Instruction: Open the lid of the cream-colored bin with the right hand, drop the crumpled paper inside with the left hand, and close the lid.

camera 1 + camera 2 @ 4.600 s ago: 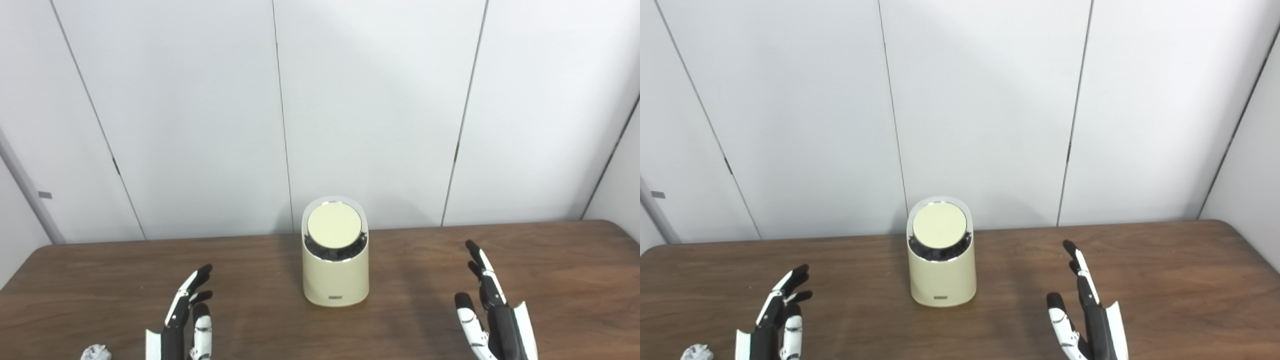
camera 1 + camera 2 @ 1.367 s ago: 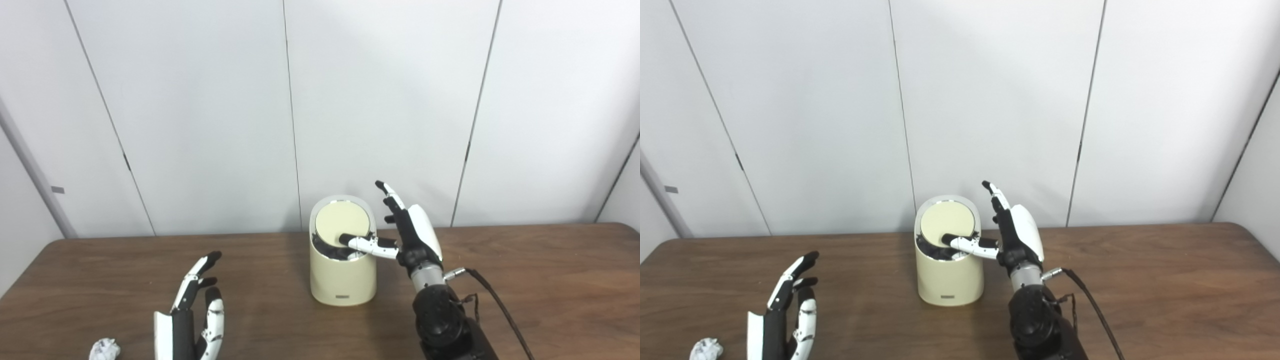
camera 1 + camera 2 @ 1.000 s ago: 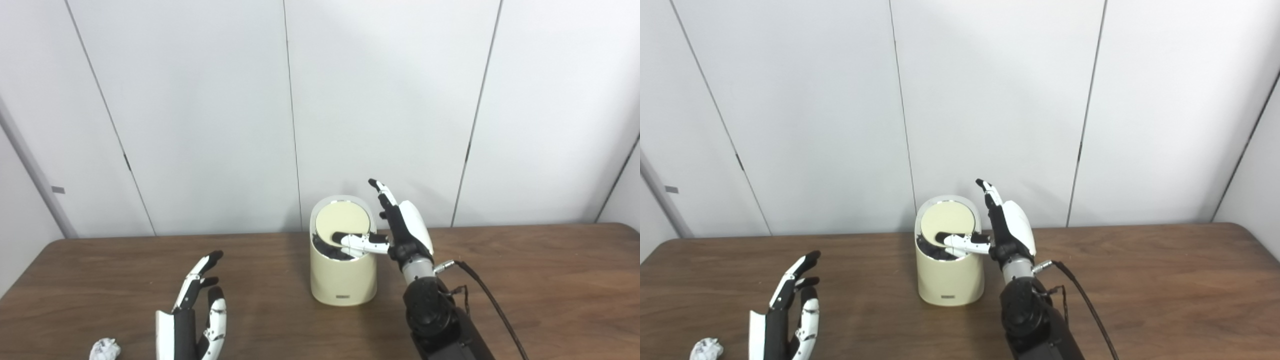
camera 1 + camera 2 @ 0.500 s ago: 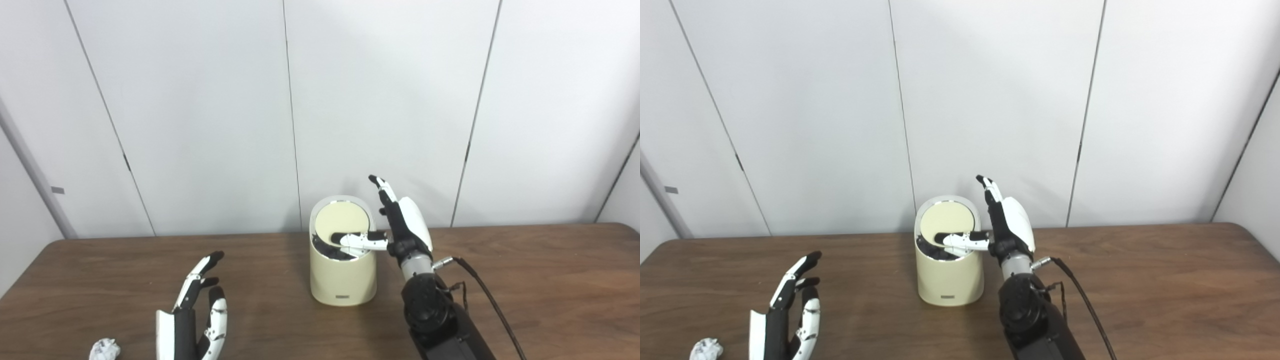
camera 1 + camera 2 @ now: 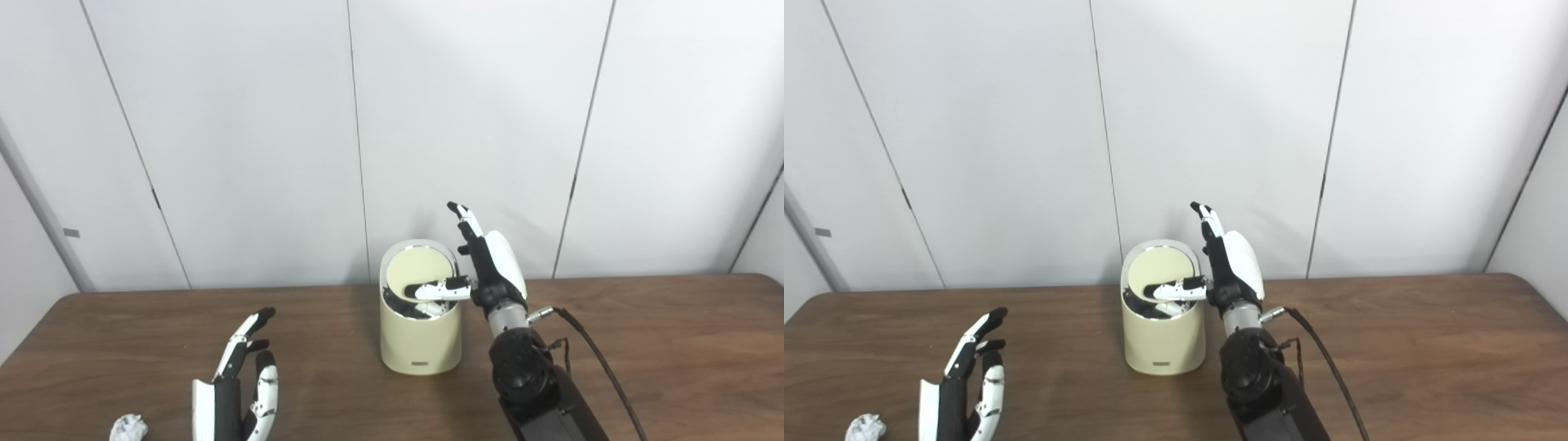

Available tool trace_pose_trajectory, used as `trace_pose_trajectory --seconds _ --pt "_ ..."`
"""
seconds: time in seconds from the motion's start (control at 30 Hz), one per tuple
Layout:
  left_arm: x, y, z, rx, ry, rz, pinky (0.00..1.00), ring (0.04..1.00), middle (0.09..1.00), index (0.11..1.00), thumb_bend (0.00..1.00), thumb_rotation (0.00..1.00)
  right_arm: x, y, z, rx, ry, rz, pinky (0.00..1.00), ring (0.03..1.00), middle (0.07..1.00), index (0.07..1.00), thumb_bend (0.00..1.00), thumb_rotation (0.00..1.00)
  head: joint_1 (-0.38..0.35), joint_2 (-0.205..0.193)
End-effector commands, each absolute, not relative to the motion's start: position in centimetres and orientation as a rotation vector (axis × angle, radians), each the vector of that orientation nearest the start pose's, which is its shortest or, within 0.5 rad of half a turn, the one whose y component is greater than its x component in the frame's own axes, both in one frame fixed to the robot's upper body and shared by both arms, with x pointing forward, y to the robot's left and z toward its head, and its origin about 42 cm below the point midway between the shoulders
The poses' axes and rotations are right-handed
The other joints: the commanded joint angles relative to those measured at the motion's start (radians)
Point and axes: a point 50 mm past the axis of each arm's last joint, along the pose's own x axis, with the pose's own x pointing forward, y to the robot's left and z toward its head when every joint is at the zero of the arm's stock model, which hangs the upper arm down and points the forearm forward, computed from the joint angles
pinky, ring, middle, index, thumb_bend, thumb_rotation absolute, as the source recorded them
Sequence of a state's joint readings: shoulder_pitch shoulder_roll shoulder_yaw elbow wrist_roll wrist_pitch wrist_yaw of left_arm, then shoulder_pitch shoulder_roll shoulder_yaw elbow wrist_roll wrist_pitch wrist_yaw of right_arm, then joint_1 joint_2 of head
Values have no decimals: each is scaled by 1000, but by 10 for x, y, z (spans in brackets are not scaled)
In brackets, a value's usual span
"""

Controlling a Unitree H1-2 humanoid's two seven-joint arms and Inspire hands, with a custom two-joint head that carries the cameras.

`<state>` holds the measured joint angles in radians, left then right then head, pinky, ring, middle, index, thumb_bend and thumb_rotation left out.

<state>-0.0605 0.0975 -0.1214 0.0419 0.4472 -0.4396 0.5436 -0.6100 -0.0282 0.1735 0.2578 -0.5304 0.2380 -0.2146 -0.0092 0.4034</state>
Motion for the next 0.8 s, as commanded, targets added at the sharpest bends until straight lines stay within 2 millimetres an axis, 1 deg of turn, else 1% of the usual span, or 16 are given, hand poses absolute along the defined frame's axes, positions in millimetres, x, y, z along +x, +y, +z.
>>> trace_pose_trajectory --seconds 0.0,0.03,0.17,0.3,0.4,0.43,0.6,0.77 --pt "279 211 104 381 -502 247 700 827 848 820 161 786 451 -131 250 -624 -295 -85 781 922 976 950 856 423 -2 1" --pt "279 212 104 384 -502 247 700 825 847 819 155 786 451 -132 249 -619 -299 -83 794 925 974 951 861 499 -3 1" --pt "280 212 105 391 -505 249 702 823 843 816 152 784 449 -133 247 -616 -308 -72 811 926 969 951 871 675 -3 1" --pt "279 213 105 393 -504 248 697 823 843 816 152 782 448 -134 245 -606 -310 -56 827 932 970 956 860 768 -4 0" --pt "279 213 105 398 -507 245 698 822 842 817 151 788 448 -135 243 -604 -310 -46 828 932 970 957 842 801 -5 1" --pt "279 213 105 399 -507 245 701 822 841 815 152 792 447 -135 243 -606 -309 -41 818 925 969 955 837 829 -6 0" --pt "279 214 105 395 -502 243 711 824 843 814 150 783 446 -139 239 -593 -309 -9 812 926 971 958 843 872 -8 -2" --pt "280 215 105 407 -503 243 703 819 840 810 147 789 442 -144 235 -530 -345 40 845 939 975 956 852 889 -8 -2"
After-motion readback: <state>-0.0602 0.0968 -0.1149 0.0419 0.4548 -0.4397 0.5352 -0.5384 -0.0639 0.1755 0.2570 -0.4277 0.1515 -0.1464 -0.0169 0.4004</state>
